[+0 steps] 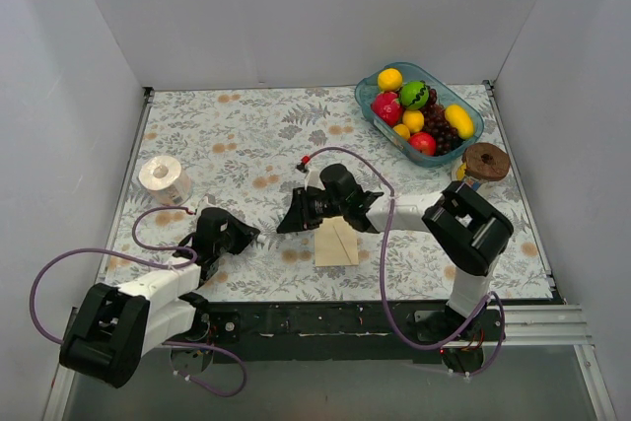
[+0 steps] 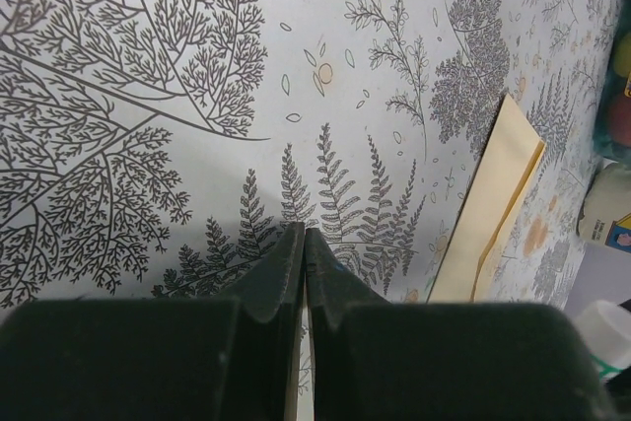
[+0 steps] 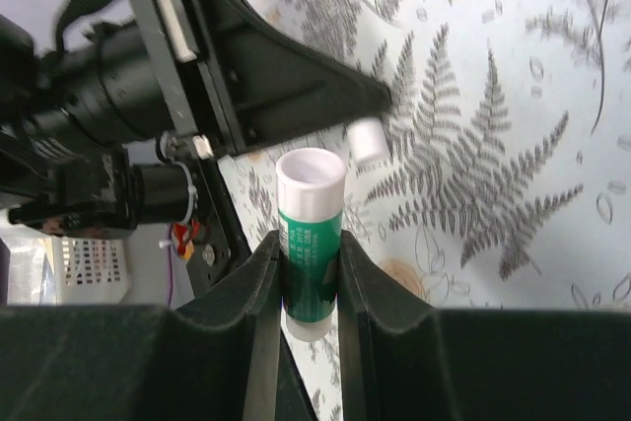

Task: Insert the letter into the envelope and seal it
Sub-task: Move the solid glue cap to the center of the board.

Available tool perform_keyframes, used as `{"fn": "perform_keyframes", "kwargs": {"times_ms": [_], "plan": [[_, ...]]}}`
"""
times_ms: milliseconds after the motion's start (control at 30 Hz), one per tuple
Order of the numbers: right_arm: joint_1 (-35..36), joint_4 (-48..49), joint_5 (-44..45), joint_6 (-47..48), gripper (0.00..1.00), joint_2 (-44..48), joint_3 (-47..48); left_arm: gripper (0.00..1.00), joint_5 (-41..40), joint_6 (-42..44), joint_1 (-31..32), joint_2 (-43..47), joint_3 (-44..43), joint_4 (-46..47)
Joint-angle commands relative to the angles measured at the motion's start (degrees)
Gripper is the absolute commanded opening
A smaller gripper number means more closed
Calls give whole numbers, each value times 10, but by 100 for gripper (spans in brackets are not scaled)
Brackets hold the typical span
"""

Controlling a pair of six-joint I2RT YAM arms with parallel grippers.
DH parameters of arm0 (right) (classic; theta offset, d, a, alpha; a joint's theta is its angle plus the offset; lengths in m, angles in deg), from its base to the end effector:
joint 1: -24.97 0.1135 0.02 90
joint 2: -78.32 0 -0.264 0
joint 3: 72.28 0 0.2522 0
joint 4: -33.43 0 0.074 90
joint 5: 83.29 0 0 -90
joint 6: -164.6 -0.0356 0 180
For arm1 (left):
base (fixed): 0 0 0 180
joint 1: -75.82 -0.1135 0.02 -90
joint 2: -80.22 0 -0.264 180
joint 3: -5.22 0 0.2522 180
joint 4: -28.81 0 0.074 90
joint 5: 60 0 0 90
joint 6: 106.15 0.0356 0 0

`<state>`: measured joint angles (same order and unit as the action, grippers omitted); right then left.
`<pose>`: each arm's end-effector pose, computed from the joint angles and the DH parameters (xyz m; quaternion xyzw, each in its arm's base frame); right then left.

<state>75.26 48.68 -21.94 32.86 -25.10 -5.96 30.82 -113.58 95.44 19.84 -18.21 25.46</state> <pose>0.2297 0.3033 0.1790 -0.1981 0.7900 0.5329 0.2295 0.1643 -0.0591 0.1205 -0.5675 0.7080 -0.3618 0.2139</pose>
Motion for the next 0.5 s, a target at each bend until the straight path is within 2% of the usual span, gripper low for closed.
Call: {"fn": "perform_keyframes", "kwargs": {"times_ms": [0,267,467], "plan": [[13,-63,-7,-7,1,-12,-1,0,-9,5,2,18,5,-20],[26,157,-66,-150,1,-78,-31,0,14,-10,2,45,16,-36],[38,186,-65,-174,1,-115,-11,0,12,-15,2,72,24,-61]]}}
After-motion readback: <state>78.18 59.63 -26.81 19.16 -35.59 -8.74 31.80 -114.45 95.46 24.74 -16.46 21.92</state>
